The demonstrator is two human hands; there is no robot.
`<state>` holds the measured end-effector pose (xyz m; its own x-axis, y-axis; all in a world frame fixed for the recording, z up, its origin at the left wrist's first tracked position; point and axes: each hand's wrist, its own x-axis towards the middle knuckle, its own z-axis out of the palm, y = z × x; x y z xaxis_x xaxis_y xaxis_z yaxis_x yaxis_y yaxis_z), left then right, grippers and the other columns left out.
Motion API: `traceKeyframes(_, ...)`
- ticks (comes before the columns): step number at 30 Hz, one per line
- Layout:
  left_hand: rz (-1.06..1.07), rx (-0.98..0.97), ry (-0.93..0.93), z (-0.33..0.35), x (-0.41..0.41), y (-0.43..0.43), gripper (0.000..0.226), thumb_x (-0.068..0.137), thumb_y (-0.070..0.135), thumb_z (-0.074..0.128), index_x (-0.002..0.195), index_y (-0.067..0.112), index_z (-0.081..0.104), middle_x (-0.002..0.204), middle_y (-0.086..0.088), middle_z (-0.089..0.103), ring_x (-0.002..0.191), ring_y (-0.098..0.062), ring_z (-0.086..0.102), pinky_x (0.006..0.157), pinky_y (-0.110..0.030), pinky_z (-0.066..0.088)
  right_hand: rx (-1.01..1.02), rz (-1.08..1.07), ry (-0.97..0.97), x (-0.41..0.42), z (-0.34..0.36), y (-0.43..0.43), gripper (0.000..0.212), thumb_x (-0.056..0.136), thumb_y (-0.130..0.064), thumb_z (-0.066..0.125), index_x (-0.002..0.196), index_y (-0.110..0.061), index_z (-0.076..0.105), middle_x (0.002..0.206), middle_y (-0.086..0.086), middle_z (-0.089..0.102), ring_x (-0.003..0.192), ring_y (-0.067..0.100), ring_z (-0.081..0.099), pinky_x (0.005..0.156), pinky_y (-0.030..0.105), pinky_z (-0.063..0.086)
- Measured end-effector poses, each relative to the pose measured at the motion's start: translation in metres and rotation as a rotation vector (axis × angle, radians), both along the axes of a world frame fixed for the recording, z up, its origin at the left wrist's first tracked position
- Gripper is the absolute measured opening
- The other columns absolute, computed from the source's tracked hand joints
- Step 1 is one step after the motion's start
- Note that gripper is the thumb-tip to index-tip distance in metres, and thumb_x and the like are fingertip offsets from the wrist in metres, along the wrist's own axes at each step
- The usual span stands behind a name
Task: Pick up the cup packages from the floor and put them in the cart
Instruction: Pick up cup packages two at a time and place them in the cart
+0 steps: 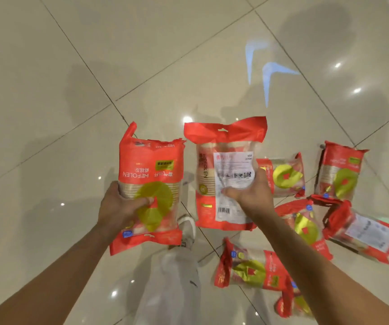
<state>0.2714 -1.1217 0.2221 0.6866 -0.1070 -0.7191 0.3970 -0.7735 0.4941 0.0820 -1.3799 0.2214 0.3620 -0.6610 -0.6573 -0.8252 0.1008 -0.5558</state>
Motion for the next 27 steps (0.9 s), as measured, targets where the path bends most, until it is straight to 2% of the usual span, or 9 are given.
traceKeyframes(2, 0.044, -0.076, -0.05, 0.073, 0.003, 0.001, 0.083, 0.045, 0.046, 0.094, 0.115, 0.026, 0.054, 0.106, -0.001, 0.073, 0.089, -0.027, 0.074, 0.073, -0.049, 0.063, -0.051, 0.021, -0.097, 0.023, 0.08, -0.006, 0.071, 0.06, -0.026, 0.093, 0.112, -0.025, 0.045, 0.108, -0.006, 0.067, 0.096, 0.015, 0.069, 0.082, 0.044, 0.06)
traceKeyframes(5, 0.125, -0.19, -0.17, 0.184, 0.002, 0.011, 0.086, 0.043, 0.047, 0.094, 0.118, 0.027, 0.056, 0.108, 0.001, 0.074, 0.093, -0.024, 0.074, 0.077, -0.049, 0.063, -0.093, 0.047, -0.247, 0.044, 0.194, -0.002, 0.074, 0.061, -0.02, 0.093, 0.117, -0.025, 0.044, 0.111, -0.006, 0.069, 0.094, 0.008, 0.068, 0.08, 0.03, 0.057)
traceKeyframes(9, 0.208, -0.303, -0.37, 0.335, -0.027, 0.047, 0.087, 0.043, 0.046, 0.094, 0.118, 0.024, 0.057, 0.108, 0.002, 0.074, 0.095, -0.02, 0.074, 0.08, -0.045, 0.062, -0.152, 0.128, -0.43, 0.031, 0.334, 0.032, 0.083, 0.051, -0.034, 0.093, 0.117, -0.032, 0.042, 0.117, -0.007, 0.067, 0.104, 0.015, 0.068, 0.09, 0.039, 0.055)
traceKeyframes(12, 0.274, -0.358, -0.515, 0.442, -0.08, 0.097, 0.086, 0.043, 0.041, 0.094, 0.118, 0.022, 0.056, 0.106, 0.001, 0.073, 0.094, -0.019, 0.073, 0.077, -0.039, 0.061, -0.171, 0.201, -0.56, -0.001, 0.433, 0.076, 0.078, 0.059, -0.022, 0.096, 0.115, -0.031, 0.042, 0.116, -0.007, 0.067, 0.104, 0.015, 0.067, 0.085, 0.035, 0.052)
traceKeyframes(16, 0.392, -0.384, -0.645, 0.56, -0.171, 0.189, 0.09, 0.039, 0.044, 0.095, 0.118, 0.024, 0.058, 0.107, -0.001, 0.075, 0.095, -0.021, 0.074, 0.082, -0.047, 0.062, -0.18, 0.347, -0.71, -0.055, 0.554, 0.151, 0.075, 0.061, -0.024, 0.095, 0.114, -0.031, 0.042, 0.112, -0.012, 0.066, 0.1, 0.011, 0.067, 0.084, 0.033, 0.053)
traceKeyframes(19, 0.491, -0.384, -0.752, 0.631, -0.241, 0.266, 0.08, 0.047, 0.032, 0.1, 0.115, 0.022, 0.059, 0.101, -0.001, 0.076, 0.093, -0.023, 0.074, 0.077, -0.043, 0.062, -0.13, 0.479, -0.816, -0.088, 0.633, 0.219, 0.075, 0.062, -0.02, 0.094, 0.117, -0.03, 0.044, 0.104, -0.021, 0.064, 0.096, 0.002, 0.066, 0.079, 0.028, 0.054)
traceKeyframes(22, 0.626, -0.396, -0.865, 0.691, -0.317, 0.35, 0.077, 0.056, 0.025, 0.1, 0.12, 0.024, 0.057, 0.105, 0.002, 0.074, 0.095, -0.019, 0.072, 0.075, -0.038, 0.061, -0.073, 0.609, -0.914, -0.119, 0.691, 0.304, 0.085, 0.052, -0.029, 0.093, 0.124, -0.028, 0.048, 0.109, -0.014, 0.07, 0.099, 0.006, 0.07, 0.087, 0.039, 0.06)
traceKeyframes(24, 0.719, -0.383, -0.933, 0.721, -0.372, 0.411, 0.083, 0.051, 0.027, 0.101, 0.122, 0.025, 0.058, 0.105, 0.004, 0.075, 0.093, -0.015, 0.073, 0.075, -0.036, 0.061, -0.037, 0.709, -0.963, -0.14, 0.721, 0.369, 0.091, 0.044, -0.039, 0.088, 0.126, -0.03, 0.049, 0.112, -0.012, 0.072, 0.101, 0.009, 0.072, 0.089, 0.044, 0.061)
traceKeyframes(27, 0.879, -0.36, -1.019, 0.744, -0.461, 0.51, 0.086, 0.039, 0.035, 0.099, 0.115, 0.033, 0.059, 0.105, 0.006, 0.076, 0.092, -0.009, 0.074, 0.079, -0.037, 0.061, 0.037, 0.876, -1.035, -0.178, 0.75, 0.476, 0.095, 0.043, -0.039, 0.089, 0.13, -0.03, 0.052, 0.114, -0.009, 0.074, 0.102, 0.012, 0.073, 0.091, 0.047, 0.06)
